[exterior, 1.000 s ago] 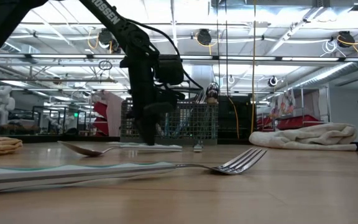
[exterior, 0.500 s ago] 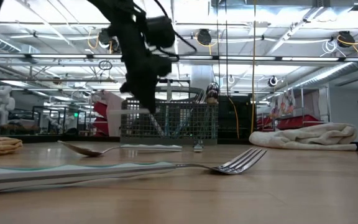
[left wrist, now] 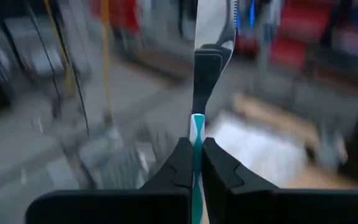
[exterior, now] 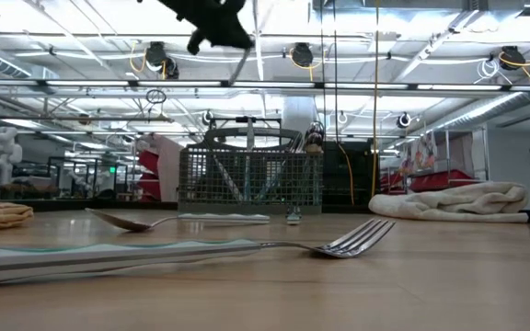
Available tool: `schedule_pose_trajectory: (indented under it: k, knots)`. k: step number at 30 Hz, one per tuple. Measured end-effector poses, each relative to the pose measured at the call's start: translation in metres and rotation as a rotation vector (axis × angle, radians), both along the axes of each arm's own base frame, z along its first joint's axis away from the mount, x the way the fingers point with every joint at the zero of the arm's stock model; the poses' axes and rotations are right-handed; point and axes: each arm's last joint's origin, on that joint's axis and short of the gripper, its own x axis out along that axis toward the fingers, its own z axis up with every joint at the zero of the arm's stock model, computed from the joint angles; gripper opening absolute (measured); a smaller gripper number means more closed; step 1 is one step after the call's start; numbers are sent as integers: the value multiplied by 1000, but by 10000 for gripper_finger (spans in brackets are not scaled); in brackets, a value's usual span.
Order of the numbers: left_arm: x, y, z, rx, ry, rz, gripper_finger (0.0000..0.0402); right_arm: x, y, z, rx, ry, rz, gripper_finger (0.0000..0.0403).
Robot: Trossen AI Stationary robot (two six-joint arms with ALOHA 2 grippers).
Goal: Sort silverware
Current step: Put the blue table knife into the gray silverware rack
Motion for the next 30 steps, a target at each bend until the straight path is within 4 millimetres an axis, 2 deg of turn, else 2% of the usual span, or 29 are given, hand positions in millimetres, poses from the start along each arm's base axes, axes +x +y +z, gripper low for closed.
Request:
schedule_pose_trajectory:
  k: [3,5,13,19,30]
  knots:
    - [-12,11,8,119,-160,46,12,-2,-1,-3,9,-18,3,141]
    - [-18,19,4,173,-234,50,12,-3,-1,-5,14,-28,3,141]
    - [-42,54,-52,311,-388,82,12,-3,-1,-9,67,-22,61,141]
    - [-51,77,-101,211,-348,158,12,-2,-4,-9,67,-22,53,141]
    - [-36,96,-150,112,-279,168,12,-1,-9,-9,66,-19,32,141]
